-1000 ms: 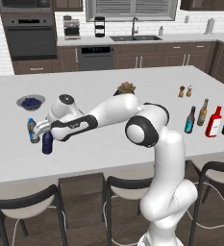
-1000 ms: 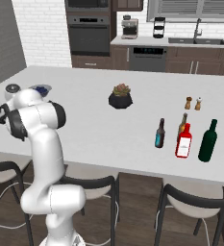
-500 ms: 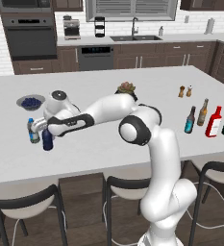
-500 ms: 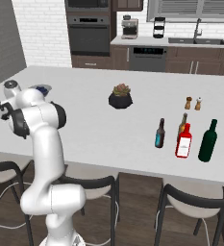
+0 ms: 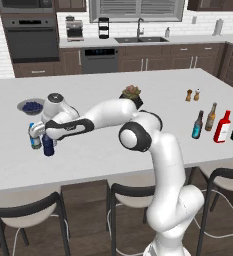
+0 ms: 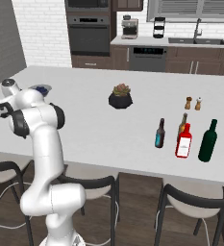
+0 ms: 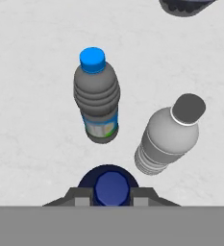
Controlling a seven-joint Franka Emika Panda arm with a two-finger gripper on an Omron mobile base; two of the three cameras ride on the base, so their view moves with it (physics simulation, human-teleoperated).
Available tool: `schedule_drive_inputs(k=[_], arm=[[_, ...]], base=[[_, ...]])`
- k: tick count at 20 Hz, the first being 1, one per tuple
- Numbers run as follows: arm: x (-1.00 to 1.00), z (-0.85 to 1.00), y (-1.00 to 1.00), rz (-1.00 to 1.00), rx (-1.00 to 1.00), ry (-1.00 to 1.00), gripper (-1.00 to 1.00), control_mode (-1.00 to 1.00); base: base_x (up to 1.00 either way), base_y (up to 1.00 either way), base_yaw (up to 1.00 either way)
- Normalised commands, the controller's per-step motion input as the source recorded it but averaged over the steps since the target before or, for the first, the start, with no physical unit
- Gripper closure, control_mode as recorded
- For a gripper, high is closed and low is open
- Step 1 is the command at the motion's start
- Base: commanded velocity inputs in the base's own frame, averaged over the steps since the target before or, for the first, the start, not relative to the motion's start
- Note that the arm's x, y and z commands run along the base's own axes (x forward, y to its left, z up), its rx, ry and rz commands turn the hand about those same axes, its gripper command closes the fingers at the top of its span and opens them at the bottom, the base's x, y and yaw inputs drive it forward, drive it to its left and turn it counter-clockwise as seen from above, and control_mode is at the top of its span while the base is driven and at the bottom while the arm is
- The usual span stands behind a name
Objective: Move the plastic bottles in the middle to the plastics group, and the glass bottles in the middle to the glass group.
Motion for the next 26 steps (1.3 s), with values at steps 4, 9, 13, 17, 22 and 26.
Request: schedule_drive_inputs(k=[4,9,13,17,22,26], arm=[[0.0,-0.19,0.0,0.0,0.0,0.0,1.0,-1.0],[0.0,-0.31,0.0,0.0,0.0,0.0,1.0,-1.0],[0.0,-0.12,0.0,0.0,0.0,0.0,1.0,-1.0],[0.0,0.0,0.0,0.0,0.0,0.0,-1.0,-1.0],[0.0,0.0,0.0,0.0,0.0,0.0,-1.0,-1.0],[0.0,0.0,0.0,0.0,0.0,0.0,-1.0,-1.0]], base=[[0.0,0.0,0.0],[0.0,0.0,0.0],[0.0,0.0,0.0],[0.0,0.0,0.0],[0.0,0.0,0.0],[0.0,0.0,0.0]])
